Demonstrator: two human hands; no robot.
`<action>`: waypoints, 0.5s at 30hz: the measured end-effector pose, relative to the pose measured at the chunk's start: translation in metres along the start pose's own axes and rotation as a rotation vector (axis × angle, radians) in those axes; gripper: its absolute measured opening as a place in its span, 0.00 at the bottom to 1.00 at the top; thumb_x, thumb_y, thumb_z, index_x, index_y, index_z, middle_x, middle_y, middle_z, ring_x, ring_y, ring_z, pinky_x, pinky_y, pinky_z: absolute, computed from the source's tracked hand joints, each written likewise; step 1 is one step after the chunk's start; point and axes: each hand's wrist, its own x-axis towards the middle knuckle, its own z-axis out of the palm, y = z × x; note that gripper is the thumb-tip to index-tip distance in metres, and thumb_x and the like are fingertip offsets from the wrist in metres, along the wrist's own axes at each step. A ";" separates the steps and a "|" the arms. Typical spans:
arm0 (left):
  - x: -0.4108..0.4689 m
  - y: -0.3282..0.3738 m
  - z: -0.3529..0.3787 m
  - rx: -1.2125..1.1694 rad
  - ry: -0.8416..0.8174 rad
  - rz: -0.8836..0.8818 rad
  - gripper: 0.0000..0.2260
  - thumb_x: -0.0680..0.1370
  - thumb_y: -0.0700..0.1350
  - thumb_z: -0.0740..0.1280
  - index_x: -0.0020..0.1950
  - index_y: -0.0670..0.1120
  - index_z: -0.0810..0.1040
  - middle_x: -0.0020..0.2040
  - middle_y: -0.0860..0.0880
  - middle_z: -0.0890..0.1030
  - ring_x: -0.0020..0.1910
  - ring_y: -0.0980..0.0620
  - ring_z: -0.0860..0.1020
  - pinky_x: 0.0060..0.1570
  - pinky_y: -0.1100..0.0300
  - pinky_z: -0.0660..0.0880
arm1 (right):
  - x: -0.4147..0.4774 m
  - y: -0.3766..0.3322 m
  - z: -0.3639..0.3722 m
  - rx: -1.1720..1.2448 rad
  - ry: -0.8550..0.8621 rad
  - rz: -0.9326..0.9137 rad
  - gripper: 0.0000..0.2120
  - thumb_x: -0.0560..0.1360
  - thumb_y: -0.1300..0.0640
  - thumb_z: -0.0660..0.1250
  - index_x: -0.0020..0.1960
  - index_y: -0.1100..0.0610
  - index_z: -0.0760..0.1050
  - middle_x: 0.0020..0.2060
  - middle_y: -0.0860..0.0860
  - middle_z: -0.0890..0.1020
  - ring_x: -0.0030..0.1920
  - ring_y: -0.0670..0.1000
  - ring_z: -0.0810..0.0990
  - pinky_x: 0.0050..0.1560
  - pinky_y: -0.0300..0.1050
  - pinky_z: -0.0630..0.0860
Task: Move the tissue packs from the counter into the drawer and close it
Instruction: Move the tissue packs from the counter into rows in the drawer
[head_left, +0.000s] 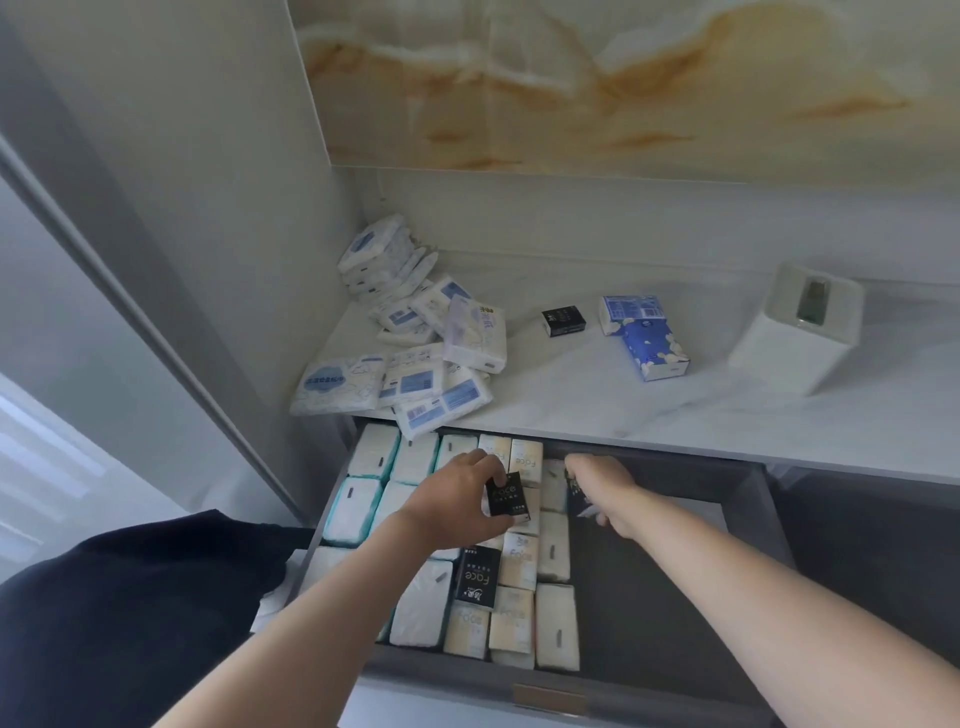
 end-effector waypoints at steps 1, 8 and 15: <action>0.003 0.003 0.002 0.003 -0.017 0.005 0.21 0.71 0.59 0.71 0.58 0.52 0.72 0.54 0.55 0.74 0.52 0.54 0.73 0.50 0.55 0.76 | 0.005 0.005 -0.005 -0.035 0.017 0.015 0.05 0.75 0.58 0.63 0.44 0.60 0.73 0.34 0.55 0.71 0.30 0.55 0.73 0.28 0.39 0.60; 0.017 0.008 0.011 0.040 -0.057 0.011 0.21 0.72 0.56 0.71 0.61 0.51 0.73 0.56 0.53 0.73 0.51 0.53 0.72 0.46 0.60 0.71 | 0.033 0.024 0.003 0.196 0.038 0.008 0.08 0.75 0.71 0.66 0.52 0.63 0.79 0.49 0.60 0.82 0.42 0.59 0.85 0.32 0.45 0.82; 0.016 0.004 0.010 -0.007 -0.016 0.014 0.20 0.70 0.55 0.72 0.59 0.51 0.73 0.53 0.57 0.71 0.47 0.57 0.71 0.43 0.62 0.72 | 0.032 0.020 0.011 -0.214 0.167 -0.094 0.10 0.73 0.51 0.74 0.50 0.51 0.76 0.40 0.54 0.85 0.39 0.54 0.84 0.36 0.40 0.73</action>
